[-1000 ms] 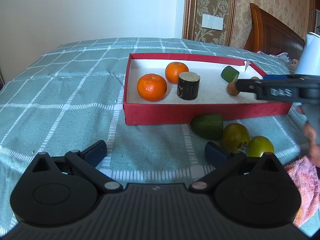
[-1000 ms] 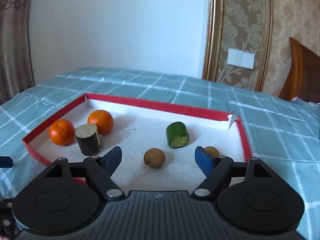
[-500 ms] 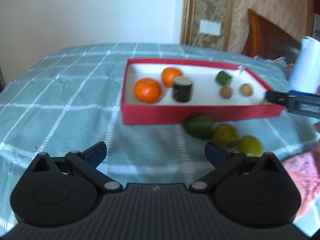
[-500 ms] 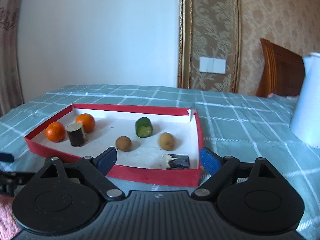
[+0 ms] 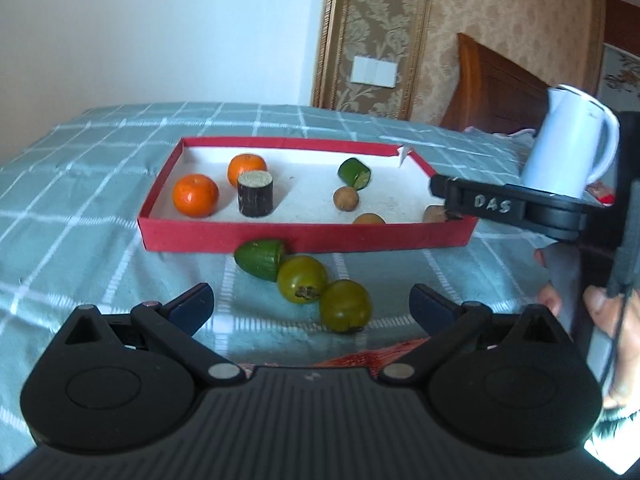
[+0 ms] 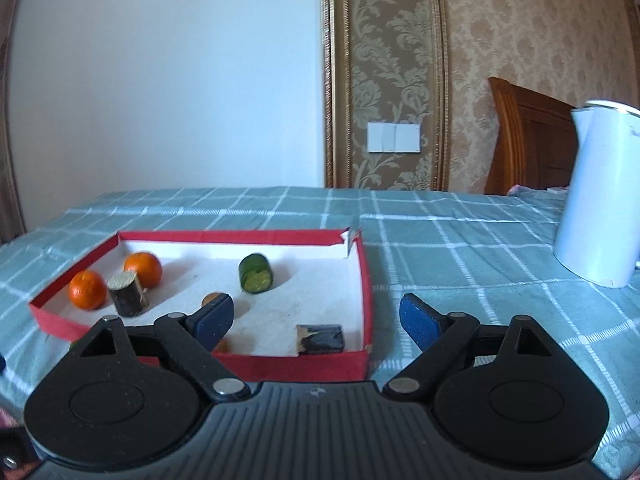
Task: Organize fruits
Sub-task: 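Move the left gripper to a green tomato and grasp it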
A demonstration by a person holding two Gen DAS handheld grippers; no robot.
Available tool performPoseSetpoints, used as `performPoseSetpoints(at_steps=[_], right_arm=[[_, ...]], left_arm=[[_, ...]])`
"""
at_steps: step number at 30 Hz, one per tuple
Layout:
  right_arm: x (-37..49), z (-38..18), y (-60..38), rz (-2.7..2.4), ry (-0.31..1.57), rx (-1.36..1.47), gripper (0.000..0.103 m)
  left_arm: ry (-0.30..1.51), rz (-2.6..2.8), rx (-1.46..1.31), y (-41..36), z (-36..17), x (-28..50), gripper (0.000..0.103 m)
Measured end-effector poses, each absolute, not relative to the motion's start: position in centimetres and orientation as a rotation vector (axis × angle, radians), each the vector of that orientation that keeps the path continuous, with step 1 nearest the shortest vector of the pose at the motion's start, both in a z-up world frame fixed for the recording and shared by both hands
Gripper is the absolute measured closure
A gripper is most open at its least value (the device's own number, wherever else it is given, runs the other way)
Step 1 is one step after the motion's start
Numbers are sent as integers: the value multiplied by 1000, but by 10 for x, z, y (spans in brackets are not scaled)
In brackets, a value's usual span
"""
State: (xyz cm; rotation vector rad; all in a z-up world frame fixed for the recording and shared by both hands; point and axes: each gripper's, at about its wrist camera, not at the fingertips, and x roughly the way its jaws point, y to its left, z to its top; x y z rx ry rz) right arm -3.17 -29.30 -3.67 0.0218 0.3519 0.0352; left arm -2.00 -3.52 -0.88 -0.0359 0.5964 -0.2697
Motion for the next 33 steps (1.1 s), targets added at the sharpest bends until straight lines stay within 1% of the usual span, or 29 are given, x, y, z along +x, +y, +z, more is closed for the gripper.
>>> performPoseSetpoints(at_steps=[1, 2, 4, 6, 12, 15, 16, 18, 21, 22, 23, 26, 31, 33], right_arm=[[-32, -36, -295, 35, 352, 34, 12], [-32, -35, -296, 36, 353, 43, 12], [-32, -35, -297, 40, 357, 52, 12], [-32, -34, -297, 45, 360, 56, 12], [-35, -32, -297, 72, 359, 72, 12], [-34, -33, -295, 83, 372, 68, 12], [-34, -34, -294, 83, 381, 62, 12], [-32, -36, -291, 80, 403, 42, 12], [-28, -40, -286, 75, 438, 12, 12], [-28, -41, -285, 73, 442, 6, 12], [-28, -41, -285, 70, 443, 2, 12], [-27, -42, -285, 63, 453, -3, 12], [-26, -42, -286, 57, 449, -4, 12], [-26, -42, -286, 58, 450, -3, 12]], left_arm=[[603, -252, -36, -38, -10, -18, 5], [615, -237, -34, -39, -12, -15, 12], [666, -227, -43, -42, -17, -10, 18], [705, -221, -64, -43, -24, -6, 18], [670, -168, -33, -52, -30, -8, 18], [663, -155, -26, -55, -30, -8, 24], [658, -150, -19, -56, -29, -8, 29], [650, -157, -10, -58, -28, -9, 35], [646, -175, -9, -61, -26, -11, 48], [648, -189, -11, -62, -26, -12, 56], [654, -200, -19, -62, -27, -12, 60], [652, -213, -29, -63, -27, -14, 68], [649, -230, -41, -62, -27, -14, 72], [643, -235, -42, -61, -27, -15, 73]])
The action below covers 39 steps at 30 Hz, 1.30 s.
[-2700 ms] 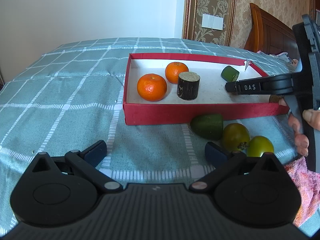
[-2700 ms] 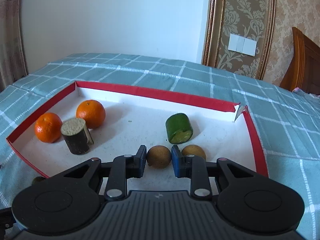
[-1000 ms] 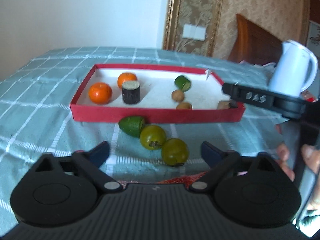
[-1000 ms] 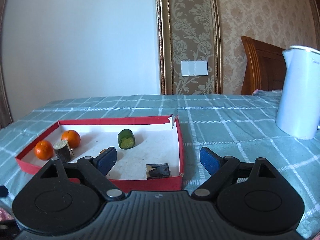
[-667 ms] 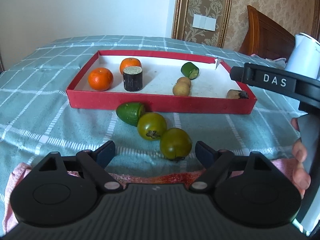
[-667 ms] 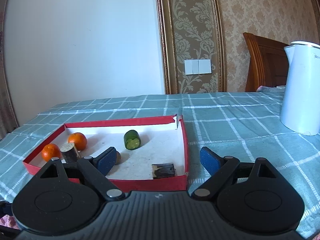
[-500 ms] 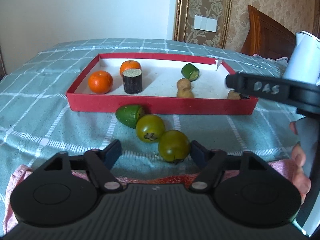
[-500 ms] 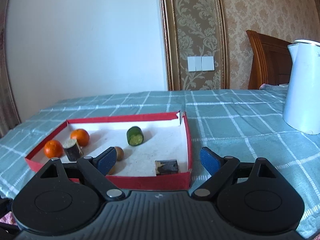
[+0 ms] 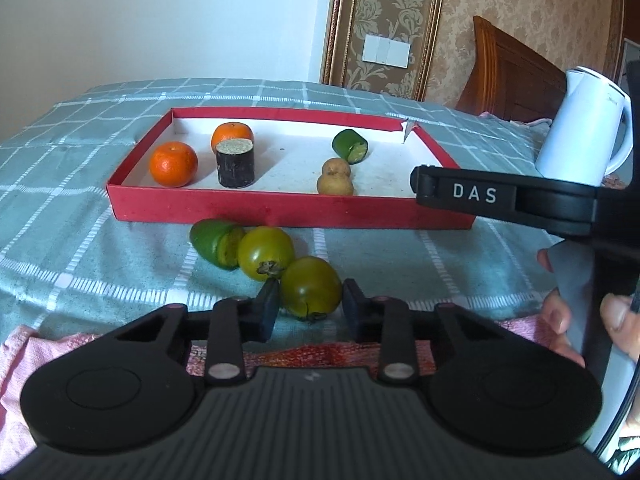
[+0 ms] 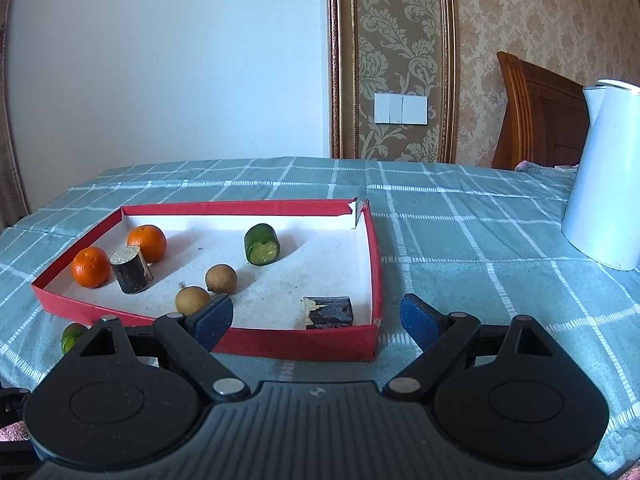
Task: Organize fruits
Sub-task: 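Move the left gripper to a green tomato and grasp it, then carry the green tomato into the tray and open the left gripper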
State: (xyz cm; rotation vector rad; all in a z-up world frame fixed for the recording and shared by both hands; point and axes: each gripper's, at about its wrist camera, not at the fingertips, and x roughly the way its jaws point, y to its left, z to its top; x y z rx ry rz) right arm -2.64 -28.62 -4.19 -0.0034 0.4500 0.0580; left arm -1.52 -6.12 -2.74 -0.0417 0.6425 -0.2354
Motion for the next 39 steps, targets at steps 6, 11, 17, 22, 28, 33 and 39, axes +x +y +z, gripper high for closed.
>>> performPoseSetpoints(at_steps=[6, 11, 17, 22, 28, 33, 39], right_arm=[[-26, -42, -286, 53, 452, -4, 12], [-25, -43, -286, 55, 463, -3, 12], [-22, -46, -286, 61, 485, -1, 12], [-21, -49, -283, 69, 497, -13, 12], [-23, -49, -282, 61, 484, -13, 12], [-22, -49, -283, 62, 485, -6, 12], [-23, -49, -283, 69, 486, -3, 12]], left_arm=[[640, -258, -44, -56, -27, -15, 73], [630, -270, -42, -49, -25, -20, 73], [600, -276, -50, -35, -14, -24, 73], [548, -254, -61, -20, 2, -20, 73], [518, -214, -56, -8, 12, 2, 73], [511, -180, -54, 0, 15, 22, 73], [530, -165, -43, 1, 11, 45, 73]])
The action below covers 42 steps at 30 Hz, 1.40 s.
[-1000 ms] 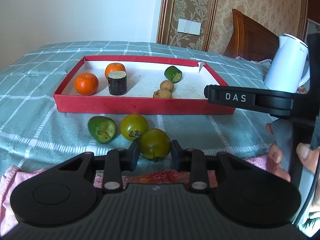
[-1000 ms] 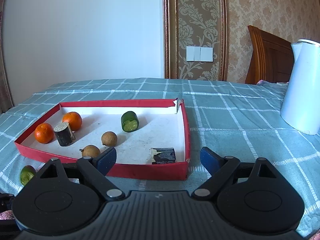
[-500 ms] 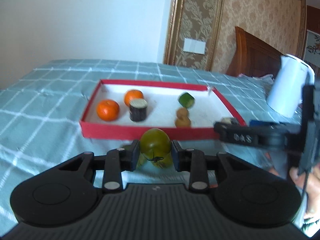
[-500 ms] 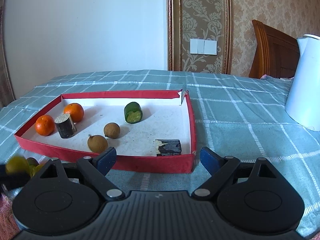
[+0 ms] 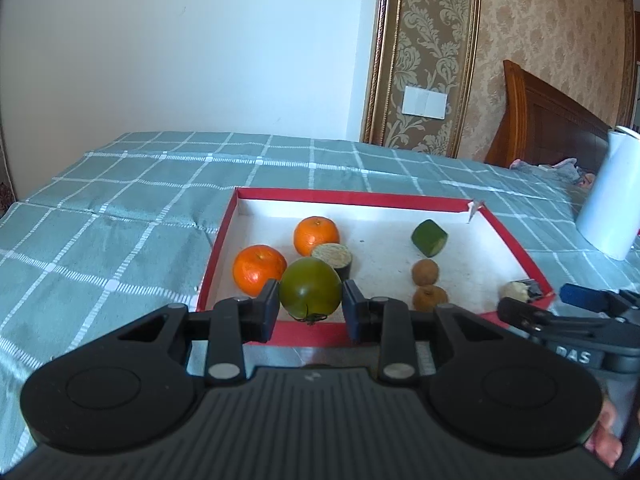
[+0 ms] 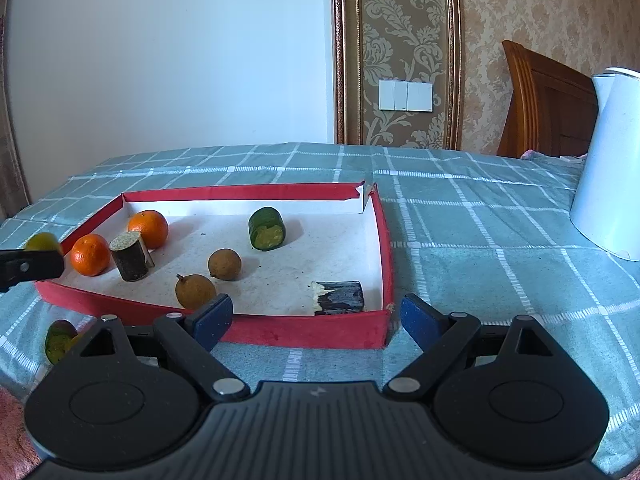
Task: Organize fruits
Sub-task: 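Carry the green tomato into the tray and open the left gripper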
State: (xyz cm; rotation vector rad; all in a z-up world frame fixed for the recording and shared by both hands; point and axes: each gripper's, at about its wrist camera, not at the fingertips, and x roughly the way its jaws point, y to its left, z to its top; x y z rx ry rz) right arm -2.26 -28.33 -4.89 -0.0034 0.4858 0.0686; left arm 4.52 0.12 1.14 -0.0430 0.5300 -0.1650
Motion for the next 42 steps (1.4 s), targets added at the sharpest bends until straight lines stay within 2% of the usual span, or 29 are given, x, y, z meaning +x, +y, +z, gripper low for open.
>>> performPoseSetpoints(at_steps=[19, 36, 37, 40, 42], right_arm=[[-22, -49, -282, 70, 487, -7, 9], [-22, -49, -281, 73, 485, -8, 9], [-22, -49, -281, 74, 485, -8, 9], [-22, -48, -281, 77, 485, -8, 9], [-22, -49, -281, 82, 488, -8, 9]], left_arm=[[582, -145, 14, -7, -14, 85, 73], [555, -142, 86, -13, -21, 99, 72], [555, -142, 89, -14, -22, 98, 71], [574, -158, 92, -15, -23, 100, 53], [573, -151, 94, -16, -25, 99, 53]])
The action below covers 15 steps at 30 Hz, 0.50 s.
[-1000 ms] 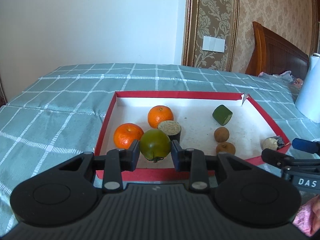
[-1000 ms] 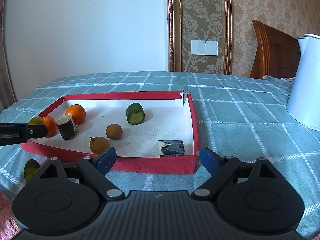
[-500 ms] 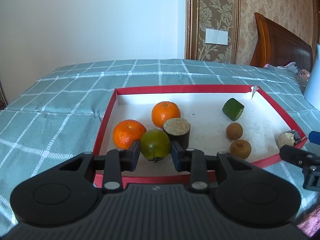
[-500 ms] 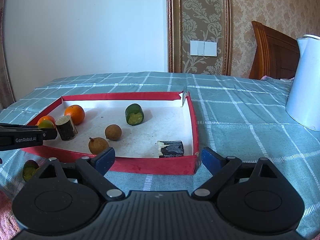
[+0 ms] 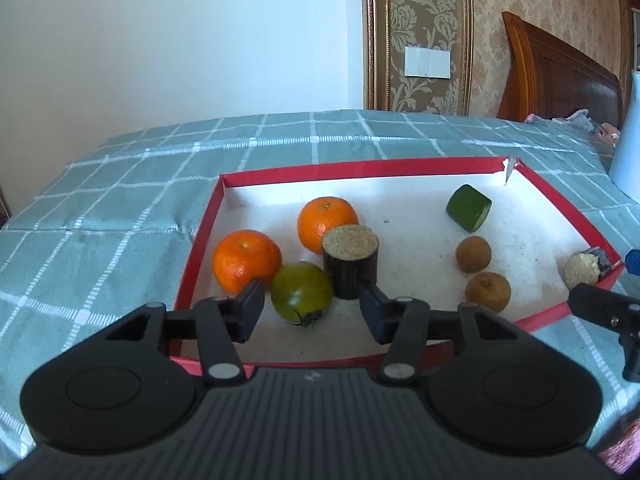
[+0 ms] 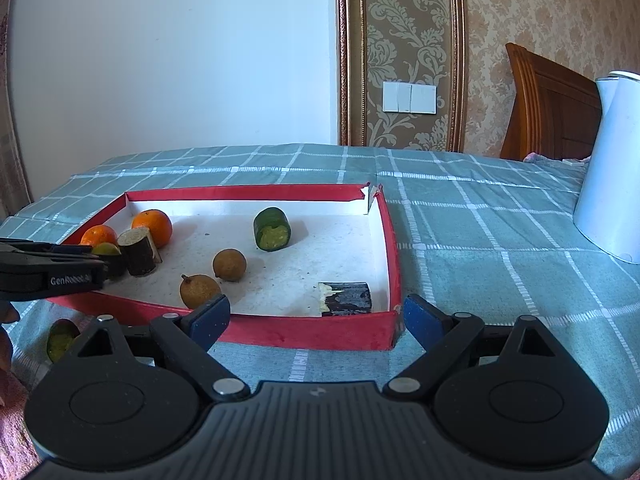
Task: Organize fruits
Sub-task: 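Carry the green tomato into the tray and open the left gripper, then move the right gripper to the other green tomato and grasp it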
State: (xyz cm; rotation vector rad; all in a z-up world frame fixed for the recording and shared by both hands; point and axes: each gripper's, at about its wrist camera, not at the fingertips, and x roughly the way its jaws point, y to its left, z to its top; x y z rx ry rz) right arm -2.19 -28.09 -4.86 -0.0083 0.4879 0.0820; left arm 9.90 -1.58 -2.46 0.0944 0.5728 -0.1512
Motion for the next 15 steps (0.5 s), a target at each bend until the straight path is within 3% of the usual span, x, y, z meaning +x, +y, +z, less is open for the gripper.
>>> performPoseSetpoints(at_steps=[9, 13, 15], right_arm=[[-21, -50, -278, 83, 486, -18, 9], [-21, -50, -278, 83, 486, -18, 9], [-21, -50, -278, 84, 486, -17, 9]], left_arm=[[574, -147, 102, -16, -26, 100, 51], [589, -133, 97, -16, -27, 103, 33], [605, -130, 49, -8, -27, 105, 31]])
